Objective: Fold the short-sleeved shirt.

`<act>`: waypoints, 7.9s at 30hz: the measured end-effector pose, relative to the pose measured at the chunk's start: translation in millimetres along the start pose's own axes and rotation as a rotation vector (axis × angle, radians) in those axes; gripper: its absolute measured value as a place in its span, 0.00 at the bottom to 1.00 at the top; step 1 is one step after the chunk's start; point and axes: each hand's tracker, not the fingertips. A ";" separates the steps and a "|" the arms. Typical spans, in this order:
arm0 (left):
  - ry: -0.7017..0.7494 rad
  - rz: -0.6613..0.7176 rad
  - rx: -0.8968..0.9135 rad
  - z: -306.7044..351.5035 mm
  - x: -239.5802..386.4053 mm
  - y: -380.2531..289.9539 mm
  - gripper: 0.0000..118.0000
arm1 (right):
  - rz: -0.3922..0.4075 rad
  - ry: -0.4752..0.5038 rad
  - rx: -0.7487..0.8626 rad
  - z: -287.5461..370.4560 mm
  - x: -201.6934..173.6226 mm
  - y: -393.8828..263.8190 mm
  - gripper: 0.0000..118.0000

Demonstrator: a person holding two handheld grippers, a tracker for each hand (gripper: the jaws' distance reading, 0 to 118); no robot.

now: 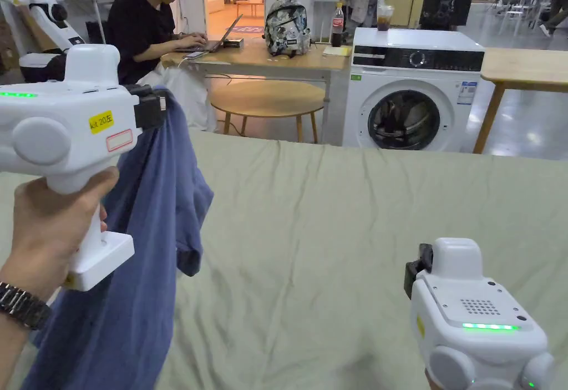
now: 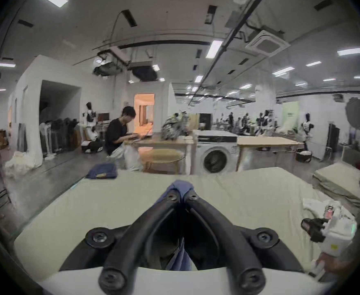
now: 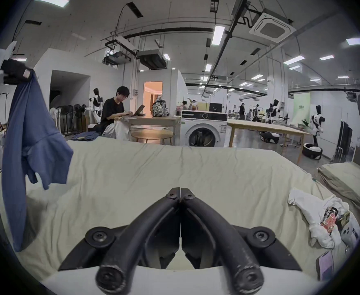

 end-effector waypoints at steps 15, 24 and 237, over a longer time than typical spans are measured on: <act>-0.516 -0.064 -0.229 -92.3 248.6 -70.2 0.00 | -0.047 -0.192 -0.009 36.5 98.2 -12.1 0.00; -0.585 -0.086 -0.441 -95.4 286.9 -169.6 0.09 | -0.064 -0.242 -0.056 43.6 121.6 -32.0 0.00; 0.185 -0.058 -0.195 47.8 51.4 -203.7 0.00 | -0.026 -0.109 -0.076 42.0 23.1 -17.7 0.05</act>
